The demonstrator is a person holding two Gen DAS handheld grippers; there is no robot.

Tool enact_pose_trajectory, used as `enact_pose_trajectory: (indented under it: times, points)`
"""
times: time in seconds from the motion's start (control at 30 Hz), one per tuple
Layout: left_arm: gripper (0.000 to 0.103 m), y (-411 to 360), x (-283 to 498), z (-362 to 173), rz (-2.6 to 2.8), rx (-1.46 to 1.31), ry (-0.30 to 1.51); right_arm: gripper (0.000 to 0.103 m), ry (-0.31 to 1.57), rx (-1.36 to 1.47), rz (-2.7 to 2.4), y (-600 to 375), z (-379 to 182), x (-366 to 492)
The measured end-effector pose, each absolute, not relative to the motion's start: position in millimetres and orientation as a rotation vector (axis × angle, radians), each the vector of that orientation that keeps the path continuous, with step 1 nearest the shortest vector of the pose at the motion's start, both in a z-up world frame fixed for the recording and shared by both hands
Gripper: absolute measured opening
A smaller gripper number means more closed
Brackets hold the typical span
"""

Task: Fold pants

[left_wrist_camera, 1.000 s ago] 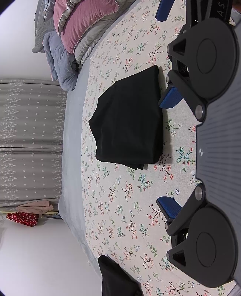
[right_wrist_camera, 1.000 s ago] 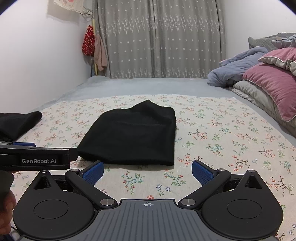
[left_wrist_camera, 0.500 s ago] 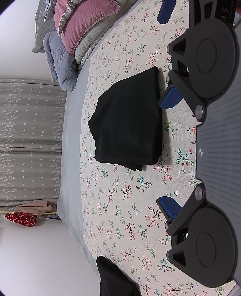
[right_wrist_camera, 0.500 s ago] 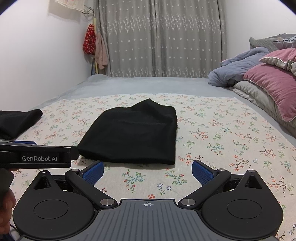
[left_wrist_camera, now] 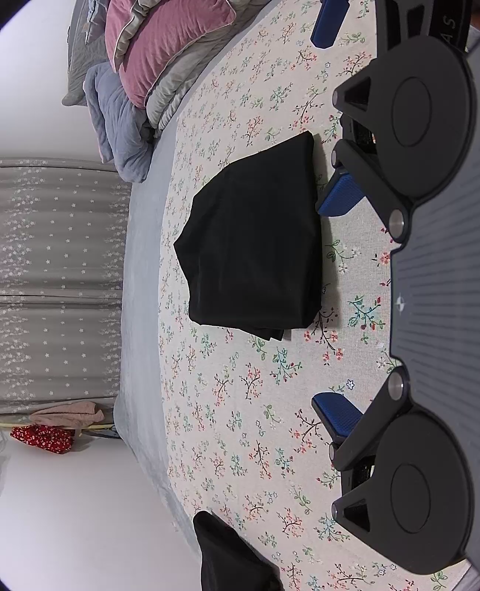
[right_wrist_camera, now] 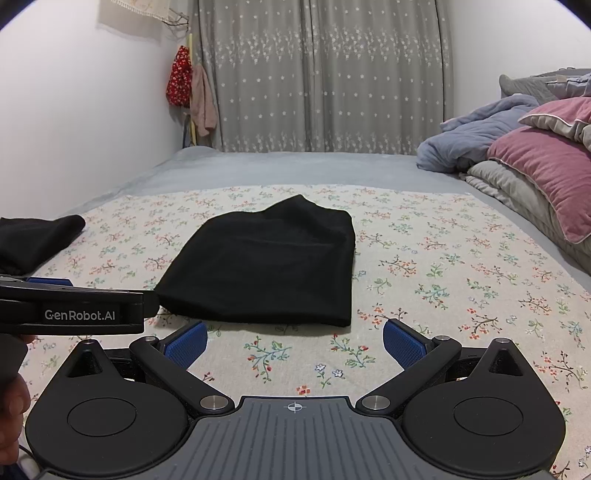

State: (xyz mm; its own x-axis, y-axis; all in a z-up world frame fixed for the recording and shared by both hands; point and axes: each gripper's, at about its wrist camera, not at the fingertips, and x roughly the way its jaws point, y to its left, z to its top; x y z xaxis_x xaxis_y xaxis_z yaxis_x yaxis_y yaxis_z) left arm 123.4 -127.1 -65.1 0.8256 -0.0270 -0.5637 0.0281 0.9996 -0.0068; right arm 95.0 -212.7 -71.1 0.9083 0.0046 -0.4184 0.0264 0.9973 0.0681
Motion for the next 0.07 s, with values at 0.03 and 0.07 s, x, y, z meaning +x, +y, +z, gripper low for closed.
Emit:
enact_pose_trajectory:
  times: [0.03,0.07]
  points:
    - [0.103,-127.2,123.3,-65.0,-0.029,0.001,0.599,0.102,0.432,0.073,-0.011,-212.7,-71.1,94.9]
    - [0.103,-127.0,123.4,-65.2,-0.029,0.002,0.599,0.102,0.432,0.072,-0.011,-212.6,-71.1,95.0]
